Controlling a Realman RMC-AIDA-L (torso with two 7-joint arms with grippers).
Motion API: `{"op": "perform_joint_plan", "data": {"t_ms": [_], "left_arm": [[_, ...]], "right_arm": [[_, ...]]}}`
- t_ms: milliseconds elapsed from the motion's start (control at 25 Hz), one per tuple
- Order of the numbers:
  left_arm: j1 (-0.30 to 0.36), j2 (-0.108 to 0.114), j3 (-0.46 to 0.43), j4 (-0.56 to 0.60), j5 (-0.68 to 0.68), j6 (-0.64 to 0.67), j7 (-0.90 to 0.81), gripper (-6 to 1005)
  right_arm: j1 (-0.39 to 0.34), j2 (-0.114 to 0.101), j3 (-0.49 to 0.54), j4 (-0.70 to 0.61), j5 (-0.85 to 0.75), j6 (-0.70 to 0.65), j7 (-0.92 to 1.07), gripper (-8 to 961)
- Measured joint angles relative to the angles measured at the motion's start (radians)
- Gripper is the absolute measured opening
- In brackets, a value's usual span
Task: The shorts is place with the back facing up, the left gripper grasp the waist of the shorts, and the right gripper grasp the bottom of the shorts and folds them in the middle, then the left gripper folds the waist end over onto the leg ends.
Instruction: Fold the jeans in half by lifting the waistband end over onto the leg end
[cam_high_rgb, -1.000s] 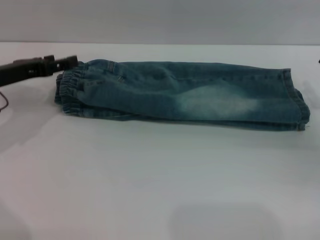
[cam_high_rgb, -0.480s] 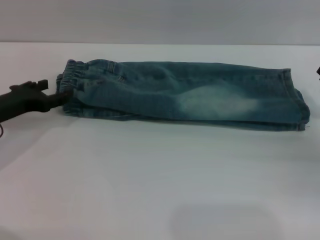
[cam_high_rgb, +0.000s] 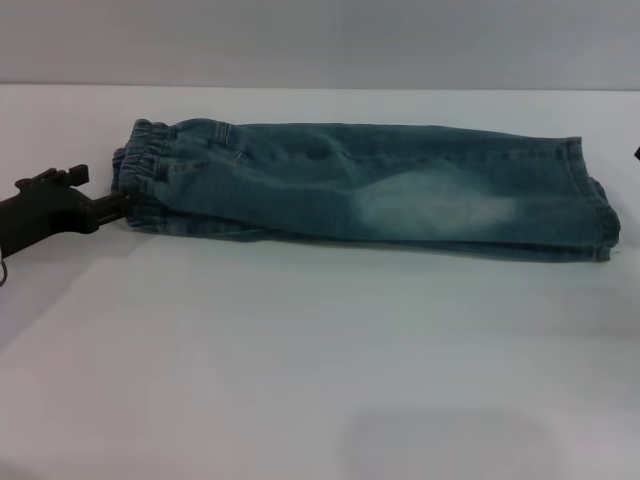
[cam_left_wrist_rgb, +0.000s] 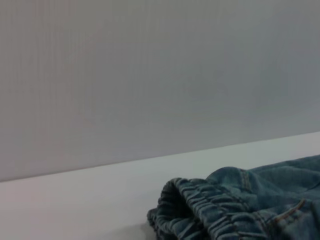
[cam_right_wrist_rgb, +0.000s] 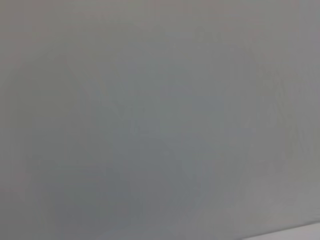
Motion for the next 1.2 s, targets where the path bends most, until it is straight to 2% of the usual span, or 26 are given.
{"op": "perform_joint_plan", "data": {"t_ms": [360, 680, 1200], "left_arm": [[-0.017, 0.000, 0.005, -0.043, -0.001, -0.033, 0.037, 829], [-0.074, -0.005, 0.002, -0.149, -0.013, -0.105, 0.099, 826], [-0.085, -0.007, 0.004, -0.163, -0.015, -0.071, 0.106, 804]], "right_arm": [[-0.038, -0.004, 0.005, -0.005, -0.002, -0.024, -0.002, 570], [-0.046, -0.004, 0.000, -0.007, -0.006, -0.027, -0.002, 571], [-0.054, -0.006, 0.005, -0.002, -0.008, -0.027, -0.002, 570]]}}
